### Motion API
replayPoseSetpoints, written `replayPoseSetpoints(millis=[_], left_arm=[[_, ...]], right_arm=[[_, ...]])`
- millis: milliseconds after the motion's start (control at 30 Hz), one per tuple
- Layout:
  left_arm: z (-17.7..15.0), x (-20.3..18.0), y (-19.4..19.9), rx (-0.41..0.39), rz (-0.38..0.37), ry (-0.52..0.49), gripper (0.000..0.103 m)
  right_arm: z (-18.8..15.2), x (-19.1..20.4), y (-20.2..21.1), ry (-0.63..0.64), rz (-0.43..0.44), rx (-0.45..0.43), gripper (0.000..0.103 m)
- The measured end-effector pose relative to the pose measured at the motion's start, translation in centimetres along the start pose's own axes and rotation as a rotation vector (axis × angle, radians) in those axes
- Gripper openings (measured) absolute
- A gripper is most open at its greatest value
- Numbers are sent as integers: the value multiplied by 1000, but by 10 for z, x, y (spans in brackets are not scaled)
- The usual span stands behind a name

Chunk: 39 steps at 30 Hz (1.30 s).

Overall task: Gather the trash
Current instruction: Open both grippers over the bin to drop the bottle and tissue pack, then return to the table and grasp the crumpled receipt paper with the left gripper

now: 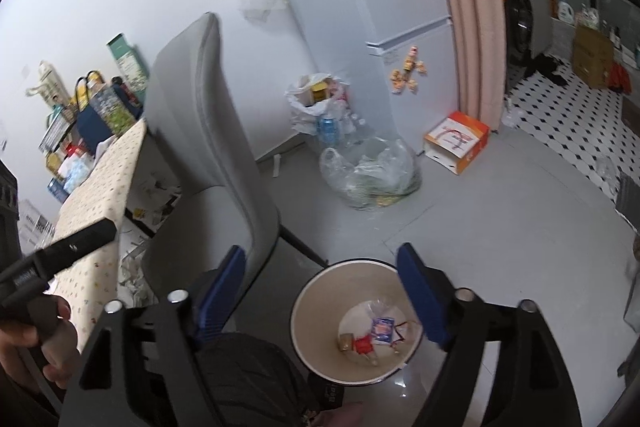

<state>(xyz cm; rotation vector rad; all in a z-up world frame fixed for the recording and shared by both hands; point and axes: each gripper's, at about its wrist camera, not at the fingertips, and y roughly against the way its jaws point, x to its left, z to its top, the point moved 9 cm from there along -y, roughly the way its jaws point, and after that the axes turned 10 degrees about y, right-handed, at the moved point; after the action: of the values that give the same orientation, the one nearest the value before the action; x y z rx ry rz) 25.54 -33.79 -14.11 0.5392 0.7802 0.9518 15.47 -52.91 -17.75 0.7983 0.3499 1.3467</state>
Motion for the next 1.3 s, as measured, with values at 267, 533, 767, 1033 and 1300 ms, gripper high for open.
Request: replayPoseSetpoints(millis=[267,533,767,1033,1300], left_arm=[[17,48,59,-146,71,65,97],[20,94,113,-262,95,149,97],[16,140,158,-344,138,211,97],[6,195,214,-437,232,274,97],[-10,258,255,-475,311,372,97]], right_arm=[[17,60,-3,63,34,-12,95],[27,126,-2,166,84,-10,95],[29,186,3,253,145,-12,95],[34,260,0,360,212,-1,95],[36,337,-5,443,296,0,95]])
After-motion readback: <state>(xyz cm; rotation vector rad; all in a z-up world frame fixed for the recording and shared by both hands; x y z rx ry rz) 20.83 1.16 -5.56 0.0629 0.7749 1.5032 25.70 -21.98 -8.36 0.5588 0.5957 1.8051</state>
